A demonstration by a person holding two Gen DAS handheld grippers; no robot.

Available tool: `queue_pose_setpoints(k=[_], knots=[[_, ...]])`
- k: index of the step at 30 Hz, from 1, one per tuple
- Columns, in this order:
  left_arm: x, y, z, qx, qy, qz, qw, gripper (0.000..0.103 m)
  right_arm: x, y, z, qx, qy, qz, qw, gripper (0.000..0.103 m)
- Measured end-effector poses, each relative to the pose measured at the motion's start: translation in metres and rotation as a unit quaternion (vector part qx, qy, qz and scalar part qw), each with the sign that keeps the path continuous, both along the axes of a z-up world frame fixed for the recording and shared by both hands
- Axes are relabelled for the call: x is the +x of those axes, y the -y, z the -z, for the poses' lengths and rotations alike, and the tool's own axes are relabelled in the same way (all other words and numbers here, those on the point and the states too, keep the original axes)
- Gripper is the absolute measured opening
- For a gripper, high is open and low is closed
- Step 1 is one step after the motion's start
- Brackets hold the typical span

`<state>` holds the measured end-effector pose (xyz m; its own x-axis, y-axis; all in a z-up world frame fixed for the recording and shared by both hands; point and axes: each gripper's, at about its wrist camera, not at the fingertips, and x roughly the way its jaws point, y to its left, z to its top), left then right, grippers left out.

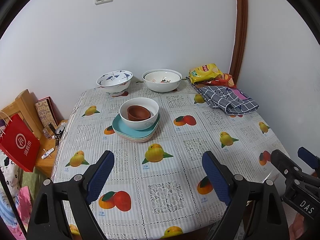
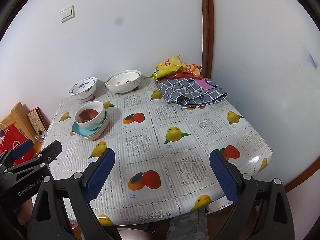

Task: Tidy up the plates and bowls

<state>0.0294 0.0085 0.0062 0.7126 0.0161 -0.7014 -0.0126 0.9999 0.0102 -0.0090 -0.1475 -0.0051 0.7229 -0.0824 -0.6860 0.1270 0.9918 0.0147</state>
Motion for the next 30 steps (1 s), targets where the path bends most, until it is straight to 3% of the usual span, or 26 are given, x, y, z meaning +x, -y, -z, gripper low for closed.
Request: queue_pose_setpoints(k=[30], knots=[[-0.0010,-0.0016,-0.0022,0.001,0.003,-0.002,1.0000,0.089,-0.0045,-0.0034,-0.0014,0.009,0.012,-0.006,1.000,0.095]])
